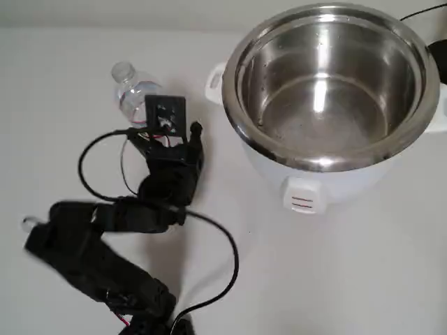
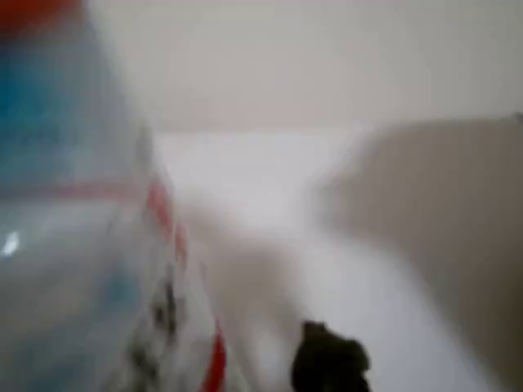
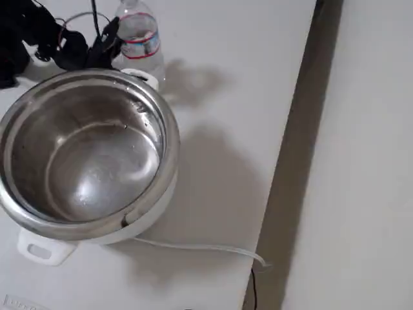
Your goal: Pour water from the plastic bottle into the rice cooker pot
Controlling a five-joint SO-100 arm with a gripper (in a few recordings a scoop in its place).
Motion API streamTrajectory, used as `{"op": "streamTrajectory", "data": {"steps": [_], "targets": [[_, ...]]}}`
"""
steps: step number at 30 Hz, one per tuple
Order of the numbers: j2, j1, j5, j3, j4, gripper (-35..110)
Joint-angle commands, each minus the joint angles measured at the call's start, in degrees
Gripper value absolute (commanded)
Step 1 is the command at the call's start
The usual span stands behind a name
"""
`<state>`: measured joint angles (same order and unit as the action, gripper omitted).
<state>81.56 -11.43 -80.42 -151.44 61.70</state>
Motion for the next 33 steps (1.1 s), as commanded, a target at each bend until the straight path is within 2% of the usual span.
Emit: {"op": "streamTrajectory", "data": {"steps": [1, 4, 8, 14, 18, 20, 28, 33], "targets": [[-7.6, -0.1, -0.2, 4.4, 10.2, 32], [-10.5, -0.7, -0.2, 5.1, 14.2, 22], [-11.7, -1.5, -0.1, 5.7, 16.6, 17], [-10.2, -2.5, 0.3, 5.7, 20.6, 14], [-2.2, -3.4, 1.2, 5.0, 18.3, 14], [5.1, -3.7, 2.3, 4.9, 12.4, 14], [37.4, -3.7, 9.4, 9.1, -23.0, 14], [49.2, -1.1, 19.3, 18.6, -45.4, 14]]}}
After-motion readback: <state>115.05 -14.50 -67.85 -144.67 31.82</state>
